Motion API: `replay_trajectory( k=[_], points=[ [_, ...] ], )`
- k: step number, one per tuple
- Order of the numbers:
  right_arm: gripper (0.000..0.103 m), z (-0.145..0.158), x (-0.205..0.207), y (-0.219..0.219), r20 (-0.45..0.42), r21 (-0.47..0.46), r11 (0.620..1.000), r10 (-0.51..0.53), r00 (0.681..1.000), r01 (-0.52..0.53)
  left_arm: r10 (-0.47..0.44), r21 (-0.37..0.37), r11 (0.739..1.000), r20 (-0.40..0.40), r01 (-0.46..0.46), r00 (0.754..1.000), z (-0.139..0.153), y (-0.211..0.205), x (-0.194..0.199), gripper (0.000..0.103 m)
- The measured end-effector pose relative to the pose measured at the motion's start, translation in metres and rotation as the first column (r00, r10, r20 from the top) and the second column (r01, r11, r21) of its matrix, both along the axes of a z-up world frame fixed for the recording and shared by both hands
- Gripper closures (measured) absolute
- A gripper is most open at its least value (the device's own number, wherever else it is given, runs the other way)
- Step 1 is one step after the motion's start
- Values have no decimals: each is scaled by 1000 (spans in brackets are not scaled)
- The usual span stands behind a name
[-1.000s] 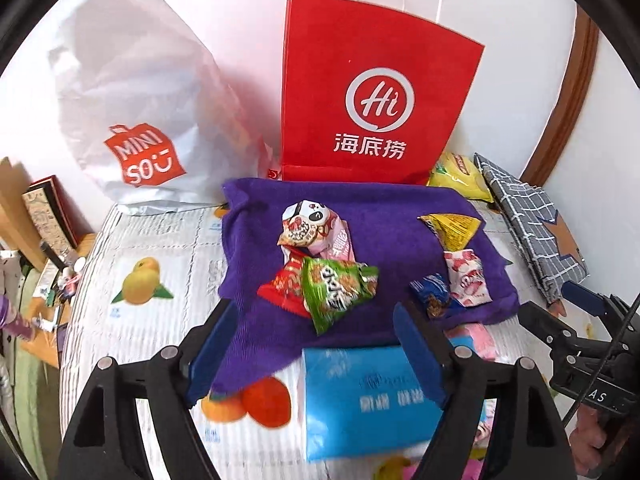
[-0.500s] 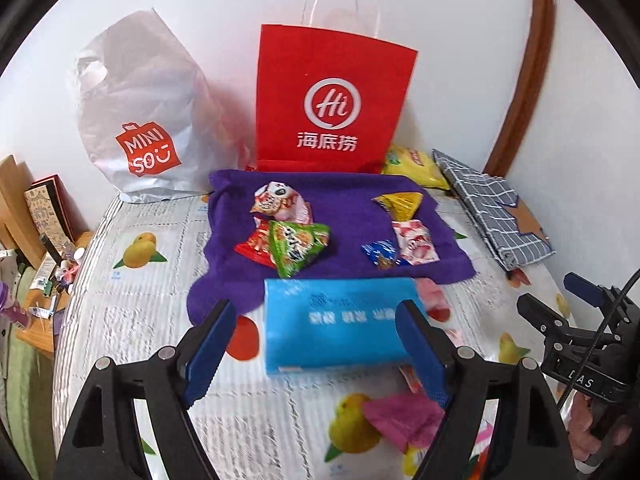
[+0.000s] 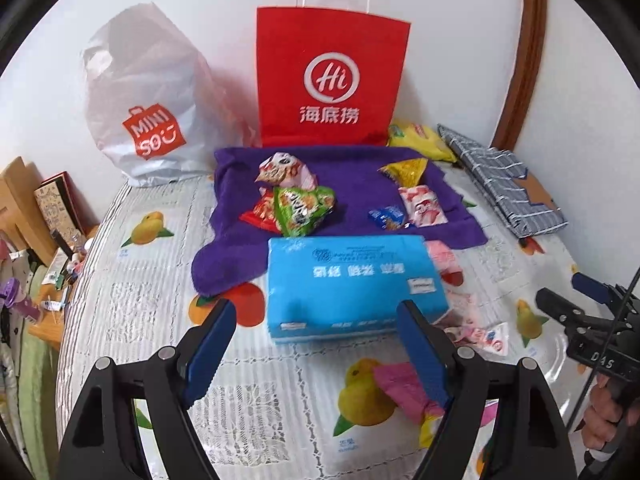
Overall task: Organize snacks
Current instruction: 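Reach the right tool to the pink-white packet and grasp it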
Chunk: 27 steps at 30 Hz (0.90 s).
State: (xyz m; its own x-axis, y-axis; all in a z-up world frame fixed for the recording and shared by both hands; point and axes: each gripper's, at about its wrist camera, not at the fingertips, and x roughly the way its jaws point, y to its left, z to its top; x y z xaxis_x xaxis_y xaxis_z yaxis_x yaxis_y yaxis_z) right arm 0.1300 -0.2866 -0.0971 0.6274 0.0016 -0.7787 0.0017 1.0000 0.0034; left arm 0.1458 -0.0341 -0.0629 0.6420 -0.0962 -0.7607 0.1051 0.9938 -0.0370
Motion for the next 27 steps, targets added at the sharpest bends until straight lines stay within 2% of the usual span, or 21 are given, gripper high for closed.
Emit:
replay_trajectory(
  k=[7, 11, 15, 20, 24, 27],
  points=[
    [17, -21, 7, -17, -31, 34, 999, -11, 999, 12, 16, -25, 1000, -21, -16, 1000, -12, 8, 7, 22],
    [31, -35, 13, -17, -67, 95, 995, 27, 997, -21, 17, -63, 998, -23, -18, 1000, -16, 13, 11, 22],
    [40, -47, 19, -4, -97, 148, 985, 100, 990, -85, 18, -100, 995, -43, -22, 999, -20, 17, 18, 22],
    [47, -54, 29, 16, -97, 136, 979, 168, 981, -154, 23, -91, 996, -52, -28, 998, -23, 21, 23, 22],
    [48, -63, 42, 28, -125, 141, 968, 224, 967, -206, 32, -74, 997, -55, -36, 998, -25, 25, 26, 22],
    [48, -68, 49, 39, -134, 102, 964, 257, 957, -244, 37, -72, 997, -62, -41, 997, -26, 28, 30, 22]
  ],
)
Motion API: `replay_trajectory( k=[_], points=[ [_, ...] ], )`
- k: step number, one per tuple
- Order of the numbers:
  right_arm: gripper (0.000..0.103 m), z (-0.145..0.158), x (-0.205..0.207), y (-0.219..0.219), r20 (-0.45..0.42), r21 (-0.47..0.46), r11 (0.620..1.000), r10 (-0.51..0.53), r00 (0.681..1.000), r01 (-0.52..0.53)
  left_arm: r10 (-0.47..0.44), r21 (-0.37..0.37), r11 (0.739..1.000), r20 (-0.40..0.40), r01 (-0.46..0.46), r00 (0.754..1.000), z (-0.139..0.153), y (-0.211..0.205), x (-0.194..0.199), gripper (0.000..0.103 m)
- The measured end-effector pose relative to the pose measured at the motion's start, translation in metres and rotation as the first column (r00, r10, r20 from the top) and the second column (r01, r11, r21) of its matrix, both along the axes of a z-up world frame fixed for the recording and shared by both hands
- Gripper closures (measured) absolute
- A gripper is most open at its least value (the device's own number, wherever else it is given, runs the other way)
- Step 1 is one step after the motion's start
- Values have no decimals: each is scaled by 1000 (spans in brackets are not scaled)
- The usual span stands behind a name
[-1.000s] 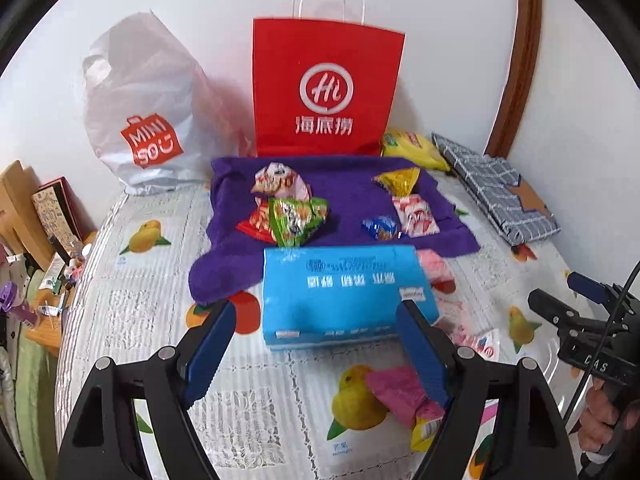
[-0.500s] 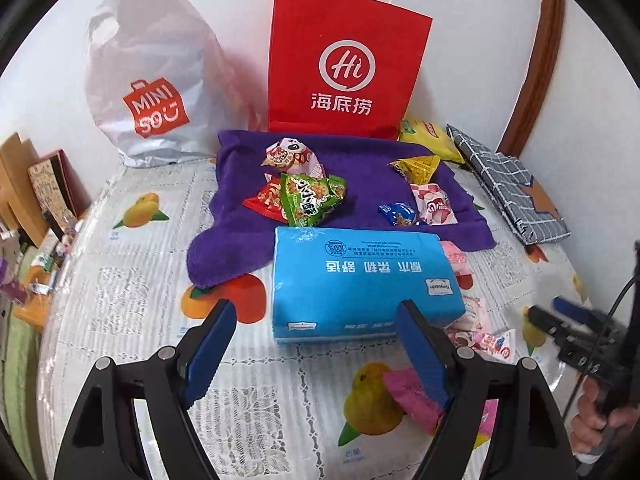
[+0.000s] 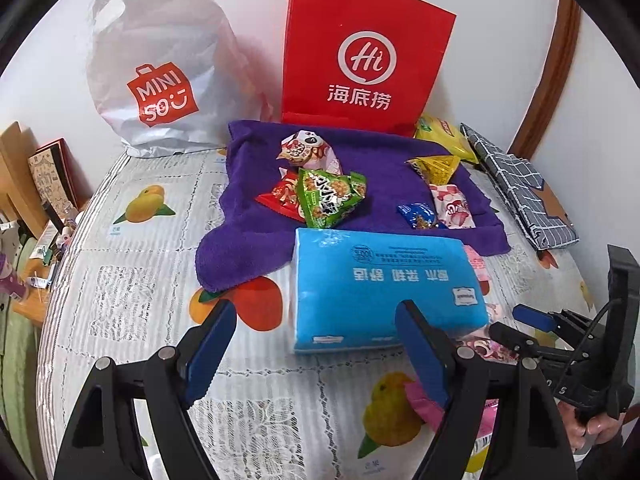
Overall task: Organize snacks
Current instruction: 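Reach the right tool to the pink-white packet and grasp it, then grasp the pink-yellow snack bag with the left tool while the right tool holds the pink packet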
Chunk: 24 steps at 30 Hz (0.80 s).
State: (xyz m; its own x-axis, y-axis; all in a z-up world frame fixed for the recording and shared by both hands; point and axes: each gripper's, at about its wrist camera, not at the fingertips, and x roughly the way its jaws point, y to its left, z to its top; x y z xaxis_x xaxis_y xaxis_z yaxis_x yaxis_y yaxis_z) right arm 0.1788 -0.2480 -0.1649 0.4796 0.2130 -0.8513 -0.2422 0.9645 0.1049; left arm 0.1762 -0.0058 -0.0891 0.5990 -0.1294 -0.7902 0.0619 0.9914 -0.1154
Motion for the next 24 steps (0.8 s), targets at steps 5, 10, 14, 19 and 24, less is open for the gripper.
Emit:
replay_trajectory(
  k=[5, 10, 14, 19, 24],
  points=[
    [47, -7, 11, 10, 0, -63, 997, 44, 999, -44, 6, 8, 1000, -13, -5, 1000, -3, 4, 7, 22],
    [42, -17, 22, 12, -22, -72, 995, 72, 997, -73, 15, -5, 1000, -21, -15, 1000, -6, 11, 11, 22],
    [41, -22, 27, 15, -21, -68, 993, 94, 995, -95, 20, -9, 1000, -29, -20, 999, -9, 15, 13, 22],
    [59, -20, 24, 14, 0, -56, 994, 95, 995, -95, 16, -15, 1000, -32, -17, 999, -8, 15, 13, 22],
    [64, -11, 13, 2, 10, -37, 998, 52, 999, -52, -2, -21, 1000, -24, 2, 1000, -3, 10, 6, 22]
  ],
)
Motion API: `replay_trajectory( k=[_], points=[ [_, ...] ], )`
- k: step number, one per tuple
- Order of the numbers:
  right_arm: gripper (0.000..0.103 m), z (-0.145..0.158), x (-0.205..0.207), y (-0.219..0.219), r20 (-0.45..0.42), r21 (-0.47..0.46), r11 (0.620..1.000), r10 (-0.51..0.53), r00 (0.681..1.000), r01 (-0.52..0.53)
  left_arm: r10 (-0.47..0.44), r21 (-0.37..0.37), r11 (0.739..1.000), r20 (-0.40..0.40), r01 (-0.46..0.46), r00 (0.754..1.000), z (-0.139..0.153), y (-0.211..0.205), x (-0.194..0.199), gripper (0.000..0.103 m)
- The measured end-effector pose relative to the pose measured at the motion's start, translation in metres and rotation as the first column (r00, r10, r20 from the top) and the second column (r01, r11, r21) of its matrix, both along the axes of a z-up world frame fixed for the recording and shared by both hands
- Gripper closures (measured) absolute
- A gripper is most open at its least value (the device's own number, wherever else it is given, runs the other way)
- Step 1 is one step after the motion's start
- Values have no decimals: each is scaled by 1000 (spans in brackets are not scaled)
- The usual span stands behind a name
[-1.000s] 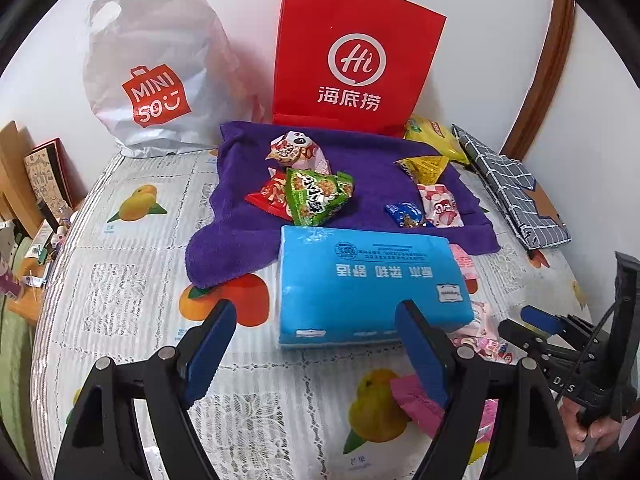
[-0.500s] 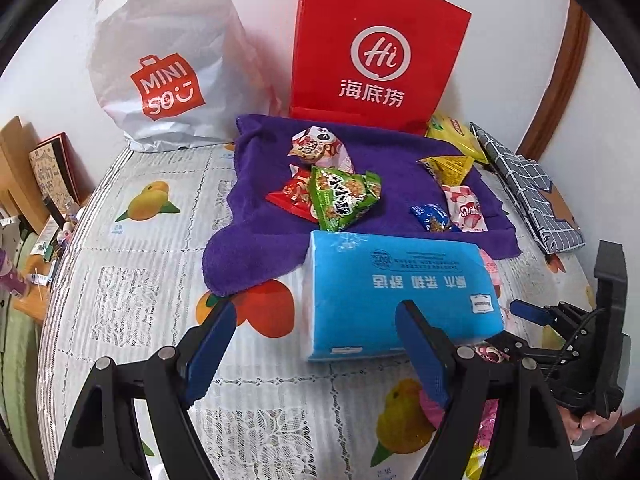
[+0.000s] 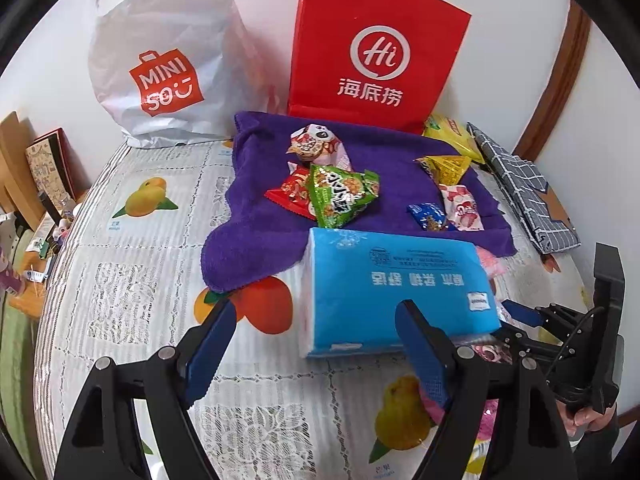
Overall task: Organize snacks
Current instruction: 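Grasp the pink-yellow snack bag with the left tool while the right tool holds the pink packet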
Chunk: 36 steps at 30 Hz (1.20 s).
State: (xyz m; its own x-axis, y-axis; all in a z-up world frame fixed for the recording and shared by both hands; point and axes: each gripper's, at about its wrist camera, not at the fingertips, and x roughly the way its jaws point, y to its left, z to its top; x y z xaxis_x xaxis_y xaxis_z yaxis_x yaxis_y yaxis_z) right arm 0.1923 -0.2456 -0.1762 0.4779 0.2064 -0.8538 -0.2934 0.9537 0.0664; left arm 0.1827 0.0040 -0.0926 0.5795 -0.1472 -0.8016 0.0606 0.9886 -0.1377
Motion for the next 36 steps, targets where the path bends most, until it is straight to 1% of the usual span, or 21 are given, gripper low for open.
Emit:
replay_trajectory(
  k=[6, 12, 21, 27, 31, 36],
  points=[
    [64, 15, -22, -23, 22, 30, 996, -84, 996, 83, -38, -2, 999, 7, 38, 999, 5, -15, -15, 22],
    [64, 28, -45, -48, 50, 13, 987, -158, 986, 157, -92, -3, 996, 0, 92, 996, 5, -42, -30, 22],
    [64, 45, -83, -92, 100, -17, 964, -262, 960, 265, -195, -38, 980, -59, 193, 979, -6, -100, -37, 22],
    [64, 43, -97, -112, 99, -10, 953, -302, 948, 304, -247, -24, 969, -103, 246, 964, -20, -128, -40, 22],
    [64, 40, -97, -115, 99, -8, 948, -315, 944, 318, -260, -1, 965, -141, 263, 955, -30, -134, -43, 22],
    [64, 41, -96, -111, 101, -4, 949, -313, 944, 315, -269, -8, 963, -149, 271, 952, -35, -132, -52, 22]
  ],
)
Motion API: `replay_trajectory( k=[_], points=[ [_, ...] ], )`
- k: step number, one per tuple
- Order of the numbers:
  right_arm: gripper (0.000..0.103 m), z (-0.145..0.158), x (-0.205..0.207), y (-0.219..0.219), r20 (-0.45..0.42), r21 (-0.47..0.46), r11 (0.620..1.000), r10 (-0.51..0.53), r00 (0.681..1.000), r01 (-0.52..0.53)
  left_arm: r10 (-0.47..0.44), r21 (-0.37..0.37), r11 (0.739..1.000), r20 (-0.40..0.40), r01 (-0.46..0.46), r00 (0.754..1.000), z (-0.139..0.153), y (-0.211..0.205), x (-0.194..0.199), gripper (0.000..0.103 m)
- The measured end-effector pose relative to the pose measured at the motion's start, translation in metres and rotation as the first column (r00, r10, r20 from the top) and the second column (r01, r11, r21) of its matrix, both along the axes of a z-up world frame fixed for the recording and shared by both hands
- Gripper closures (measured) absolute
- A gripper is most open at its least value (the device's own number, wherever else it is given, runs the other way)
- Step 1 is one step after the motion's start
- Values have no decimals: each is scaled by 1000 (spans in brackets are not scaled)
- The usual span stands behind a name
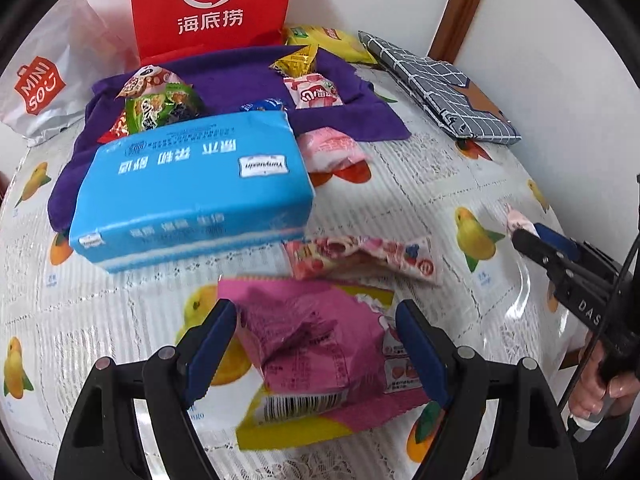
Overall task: Organize snacks
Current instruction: 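Grasp the pink-yellow snack bag with the left tool while the right tool holds the pink packet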
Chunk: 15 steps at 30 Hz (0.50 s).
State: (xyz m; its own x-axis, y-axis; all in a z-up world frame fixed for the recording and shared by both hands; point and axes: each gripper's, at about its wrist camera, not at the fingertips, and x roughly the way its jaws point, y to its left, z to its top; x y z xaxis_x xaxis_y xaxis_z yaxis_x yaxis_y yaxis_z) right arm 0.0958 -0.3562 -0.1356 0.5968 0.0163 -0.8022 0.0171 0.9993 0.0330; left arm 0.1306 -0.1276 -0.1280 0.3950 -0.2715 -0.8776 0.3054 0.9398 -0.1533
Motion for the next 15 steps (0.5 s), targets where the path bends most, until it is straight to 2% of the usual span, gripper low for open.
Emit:
replay_trajectory(
  k=[6, 11, 15],
  points=[
    [64, 4, -1, 16, 12, -8, 999, 33, 999, -33, -1, 10, 1000, 0, 1, 1000, -4, 9, -9, 16],
    [64, 3, 1, 29, 10, -9, 998, 55, 998, -55, 23, 67, 997, -19, -21, 1000, -16, 17, -11, 17],
    [64, 2, 2, 36, 5, -9, 998, 59, 998, -59, 40, 56, 998, -37, -38, 999, -25, 24, -11, 20]
  ],
)
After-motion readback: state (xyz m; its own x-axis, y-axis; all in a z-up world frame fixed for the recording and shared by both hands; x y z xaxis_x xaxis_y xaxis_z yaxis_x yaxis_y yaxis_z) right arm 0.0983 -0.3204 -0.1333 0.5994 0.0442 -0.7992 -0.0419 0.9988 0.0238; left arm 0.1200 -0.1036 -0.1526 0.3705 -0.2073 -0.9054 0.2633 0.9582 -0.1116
